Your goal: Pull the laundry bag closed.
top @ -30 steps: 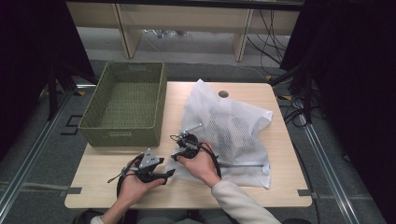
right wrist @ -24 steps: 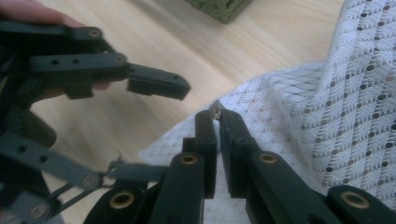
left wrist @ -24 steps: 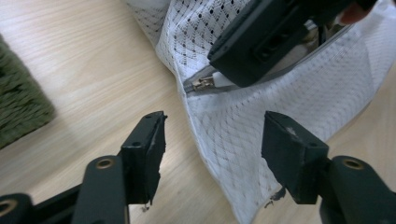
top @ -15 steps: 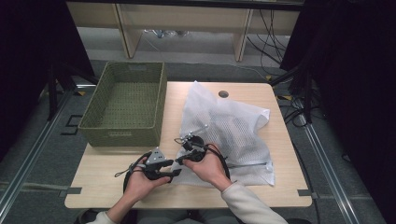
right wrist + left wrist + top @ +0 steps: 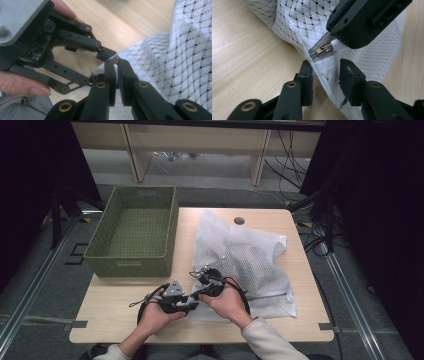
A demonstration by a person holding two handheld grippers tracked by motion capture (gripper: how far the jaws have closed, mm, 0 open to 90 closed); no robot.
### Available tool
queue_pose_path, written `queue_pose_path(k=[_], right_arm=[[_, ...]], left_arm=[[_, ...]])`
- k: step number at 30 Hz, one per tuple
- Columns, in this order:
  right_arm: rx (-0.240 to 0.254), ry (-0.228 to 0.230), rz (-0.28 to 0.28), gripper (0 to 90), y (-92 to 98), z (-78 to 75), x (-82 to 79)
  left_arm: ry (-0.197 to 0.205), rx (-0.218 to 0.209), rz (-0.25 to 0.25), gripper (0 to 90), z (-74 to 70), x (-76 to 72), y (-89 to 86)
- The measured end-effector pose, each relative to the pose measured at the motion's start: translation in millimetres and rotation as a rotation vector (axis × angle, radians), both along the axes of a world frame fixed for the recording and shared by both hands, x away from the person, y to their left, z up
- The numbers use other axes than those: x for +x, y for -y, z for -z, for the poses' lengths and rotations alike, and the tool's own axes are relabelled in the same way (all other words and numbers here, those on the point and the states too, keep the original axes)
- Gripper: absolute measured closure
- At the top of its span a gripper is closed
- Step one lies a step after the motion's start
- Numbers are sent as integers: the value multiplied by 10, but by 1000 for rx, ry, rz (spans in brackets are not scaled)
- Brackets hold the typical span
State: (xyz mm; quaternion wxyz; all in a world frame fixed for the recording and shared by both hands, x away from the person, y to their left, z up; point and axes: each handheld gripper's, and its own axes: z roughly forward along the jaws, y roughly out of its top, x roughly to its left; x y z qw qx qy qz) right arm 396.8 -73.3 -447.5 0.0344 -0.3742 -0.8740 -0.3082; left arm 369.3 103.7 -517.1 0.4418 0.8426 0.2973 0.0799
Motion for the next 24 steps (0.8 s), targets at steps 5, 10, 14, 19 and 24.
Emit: queue_pose_path(k=[5, 10, 14, 19, 24], right_arm=[[3, 4, -17, 869, 11, -6, -5], [-2, 8, -10, 870, 28, -26, -31], [1, -1, -13, 869, 57, -38, -24], [0, 7, -1, 869, 46, -55, -52], [-4, -13, 7, 870, 42, -53, -75]], left_arm=[[5, -4, -14, 712, 7, -13, 36], [11, 18, 11, 784, -4, -11, 38], [-17, -2, -5, 773, 7, -21, 62], [-16, 14, 8, 766, 6, -10, 53], [-22, 12, 21, 816, 1, -3, 63]])
